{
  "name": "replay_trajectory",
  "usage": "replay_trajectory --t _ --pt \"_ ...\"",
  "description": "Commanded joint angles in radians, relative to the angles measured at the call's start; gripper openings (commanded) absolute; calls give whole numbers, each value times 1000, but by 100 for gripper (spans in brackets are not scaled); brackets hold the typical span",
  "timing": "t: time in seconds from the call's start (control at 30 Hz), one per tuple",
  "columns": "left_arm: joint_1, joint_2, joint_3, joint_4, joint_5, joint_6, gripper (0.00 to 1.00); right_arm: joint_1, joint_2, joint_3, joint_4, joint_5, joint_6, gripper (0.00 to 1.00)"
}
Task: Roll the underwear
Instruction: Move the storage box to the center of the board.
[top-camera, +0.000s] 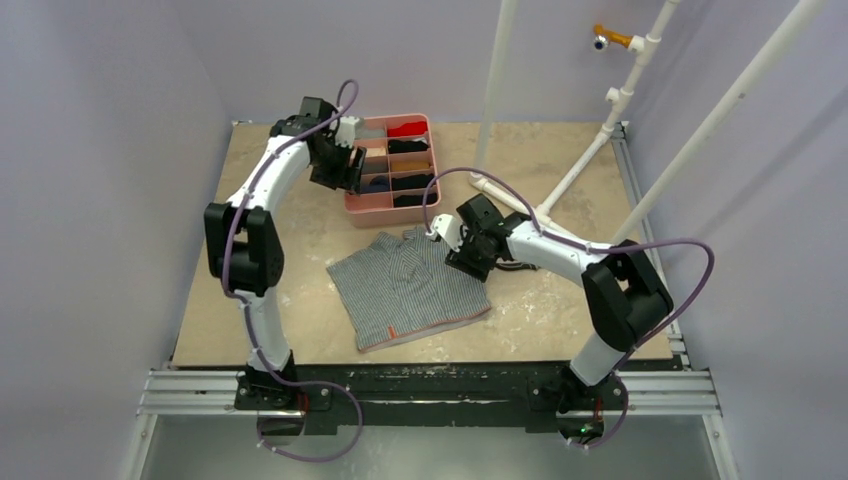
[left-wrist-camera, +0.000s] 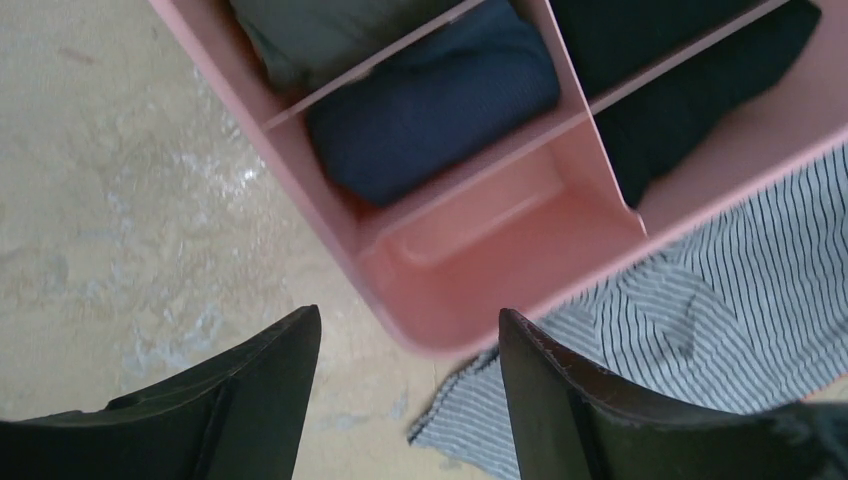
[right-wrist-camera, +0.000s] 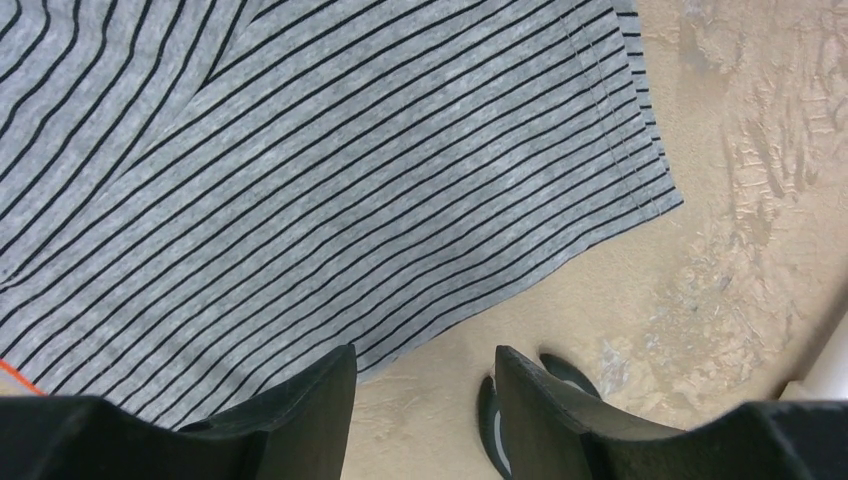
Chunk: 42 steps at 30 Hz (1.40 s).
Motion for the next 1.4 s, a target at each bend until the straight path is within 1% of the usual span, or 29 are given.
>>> replay_trajectory --t 0.0,0.1,0.17,0.3,0.5,0.63,0.87,0.97,1.07,1.13,1.17,1.27,1.3,1.37 --pt "10 138 159 -43 8 -94 65 5 -70 23 -31 -16 12 52" --pt "13 207 216 -57 28 -129 64 4 -92 18 -37 -13 20 52" --pt "15 237 233 -53 45 -143 62 5 -105 15 -40 -12 28 53" --pt "17 277 261 -31 96 -173 53 3 -130 5 -34 15 56 53" --pt "17 339 314 22 115 -258 45 -29 -167 8 -35 37 84 53" --pt "17 399 402 31 132 -310 35 -67 -185 9 -42 61 79 53" --pt "17 487 527 72 130 -398 34 -133 -211 29 -52 69 81 54" --pt "16 515 569 109 144 -439 38 -143 -219 31 -50 57 85 54" --pt "15 520 592 135 178 -461 46 -143 -221 34 -56 12 79 55" --pt "17 490 578 145 200 -458 51 -143 -215 42 -69 -42 57 56" --pt "17 460 556 155 202 -451 53 -143 -210 43 -76 -50 43 56" --pt "19 332 419 205 195 -417 61 -142 -188 47 -88 -133 36 56" --pt "20 287 355 218 189 -401 67 -139 -177 48 -86 -157 32 56" --pt "26 203 275 226 175 -366 75 -133 -148 55 -84 -186 24 55"
